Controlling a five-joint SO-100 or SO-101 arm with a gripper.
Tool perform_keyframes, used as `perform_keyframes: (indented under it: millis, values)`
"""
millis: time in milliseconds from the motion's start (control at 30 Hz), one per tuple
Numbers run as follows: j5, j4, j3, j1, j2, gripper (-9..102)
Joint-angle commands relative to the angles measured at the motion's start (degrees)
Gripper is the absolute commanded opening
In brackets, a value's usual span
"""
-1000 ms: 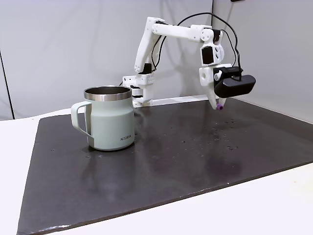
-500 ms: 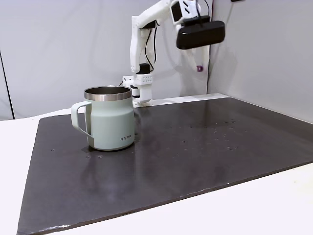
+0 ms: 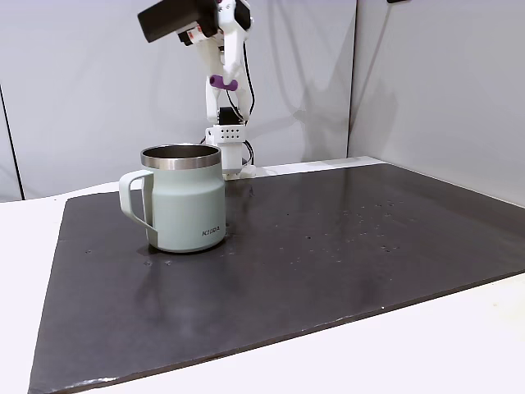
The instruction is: Grasp a pengrip and put it in the cup.
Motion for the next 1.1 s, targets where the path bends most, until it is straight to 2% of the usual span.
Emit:
perform_keyframes:
  millis: [0,267,500,733,1000,1067]
  values:
    - [0.5,-4.4,-5.4,3.4,0.4,0]
    - [-0.9,-14.4,-5.1,6.7,-3.0,0]
    - [-3.3,-21.4,3.0,8.0,-2.7,0]
    - [-4.8,-24.3,10.7,7.6,2.1,0]
    - [-4.8,-23.6,12.3,6.3,3.6,0]
    - [-4.8,-23.2,12.3,6.0,3.8,5]
